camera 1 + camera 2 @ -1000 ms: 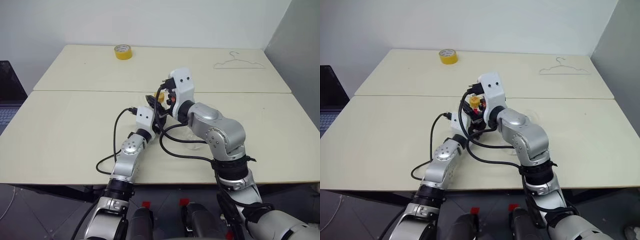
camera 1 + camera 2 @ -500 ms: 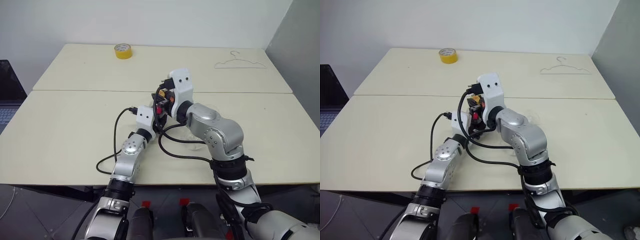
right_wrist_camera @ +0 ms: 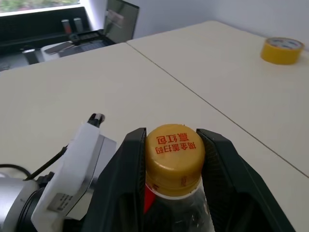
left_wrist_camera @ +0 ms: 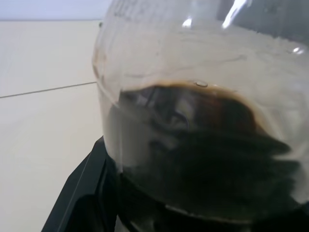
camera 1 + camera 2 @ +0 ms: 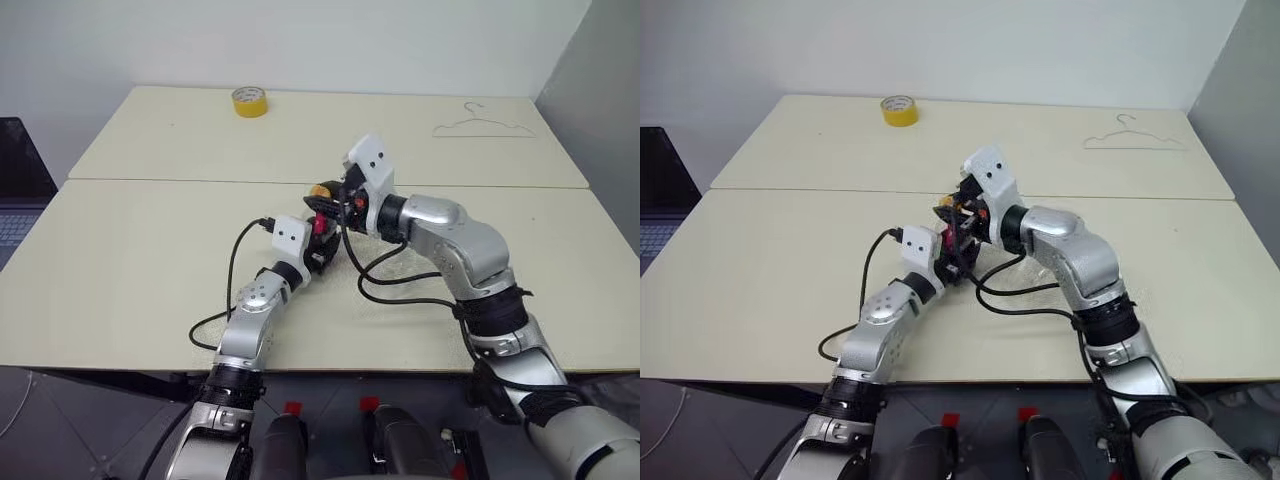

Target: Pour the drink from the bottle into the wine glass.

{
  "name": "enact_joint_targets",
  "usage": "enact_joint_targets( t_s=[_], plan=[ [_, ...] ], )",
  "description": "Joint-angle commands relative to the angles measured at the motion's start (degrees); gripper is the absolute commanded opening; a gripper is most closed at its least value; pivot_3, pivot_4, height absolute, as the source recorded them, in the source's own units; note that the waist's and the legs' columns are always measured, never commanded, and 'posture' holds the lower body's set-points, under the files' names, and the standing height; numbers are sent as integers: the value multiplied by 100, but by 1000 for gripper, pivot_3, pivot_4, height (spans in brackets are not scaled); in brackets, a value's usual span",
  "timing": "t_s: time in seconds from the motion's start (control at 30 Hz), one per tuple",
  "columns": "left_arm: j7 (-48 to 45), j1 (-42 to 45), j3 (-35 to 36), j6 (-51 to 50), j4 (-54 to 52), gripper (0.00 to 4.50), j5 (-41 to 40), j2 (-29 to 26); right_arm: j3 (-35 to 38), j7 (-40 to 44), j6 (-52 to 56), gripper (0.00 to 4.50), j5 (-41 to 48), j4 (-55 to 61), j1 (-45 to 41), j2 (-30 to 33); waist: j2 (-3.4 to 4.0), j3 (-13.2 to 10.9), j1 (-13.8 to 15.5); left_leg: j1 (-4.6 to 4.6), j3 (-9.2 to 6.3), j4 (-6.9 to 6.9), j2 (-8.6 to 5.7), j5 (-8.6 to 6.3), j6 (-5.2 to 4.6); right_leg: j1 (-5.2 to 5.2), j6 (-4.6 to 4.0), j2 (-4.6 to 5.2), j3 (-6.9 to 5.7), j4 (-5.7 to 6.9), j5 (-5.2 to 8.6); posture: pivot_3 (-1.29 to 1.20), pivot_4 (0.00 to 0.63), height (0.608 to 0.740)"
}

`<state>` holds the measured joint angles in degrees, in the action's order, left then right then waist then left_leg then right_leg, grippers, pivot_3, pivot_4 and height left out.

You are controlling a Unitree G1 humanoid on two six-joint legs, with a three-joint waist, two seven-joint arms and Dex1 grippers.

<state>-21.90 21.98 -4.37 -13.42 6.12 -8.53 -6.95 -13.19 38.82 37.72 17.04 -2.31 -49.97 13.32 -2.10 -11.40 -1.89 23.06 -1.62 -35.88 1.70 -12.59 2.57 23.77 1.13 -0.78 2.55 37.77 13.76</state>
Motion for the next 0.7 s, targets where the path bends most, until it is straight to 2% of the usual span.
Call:
enact_joint_targets(
  t_s=[0.03, 0.2, 0.37, 0.7],
  plan=[
    [-502, -295, -471, -435, -169, 2779, -124, 2, -35, 695, -653, 1281, -165, -424, -261, 361, 0, 0, 5, -1, 0, 0, -1, 0, 0, -2, 0, 1, -1, 0, 0, 0, 150, 740],
    [-719, -392, -507, -745, -447, 2779, -239, -27, -193, 1600, -1272, 1281, -265, -1153, -474, 622, 0, 0, 8, -7, 0, -1, -2, 0, 0, -10, 1, 3, -1, -4, 0, 0, 150, 740],
    [-1006, -459, -552, -1135, -750, 2779, -457, -123, -301, 2129, -1870, 1281, -463, -1952, -776, 694, 3, 2, 7, -11, -2, -1, -1, 0, 0, -15, 0, 3, -2, -4, 0, 0, 150, 740],
    [-1574, -363, -540, -1944, -1323, 2779, -929, -568, -444, 3429, -2705, 1281, -494, -2976, -1115, 791, 4, 3, 10, -13, -3, -1, -2, -1, 1, -18, 0, 6, -3, -4, 0, 0, 150, 740]
  ],
)
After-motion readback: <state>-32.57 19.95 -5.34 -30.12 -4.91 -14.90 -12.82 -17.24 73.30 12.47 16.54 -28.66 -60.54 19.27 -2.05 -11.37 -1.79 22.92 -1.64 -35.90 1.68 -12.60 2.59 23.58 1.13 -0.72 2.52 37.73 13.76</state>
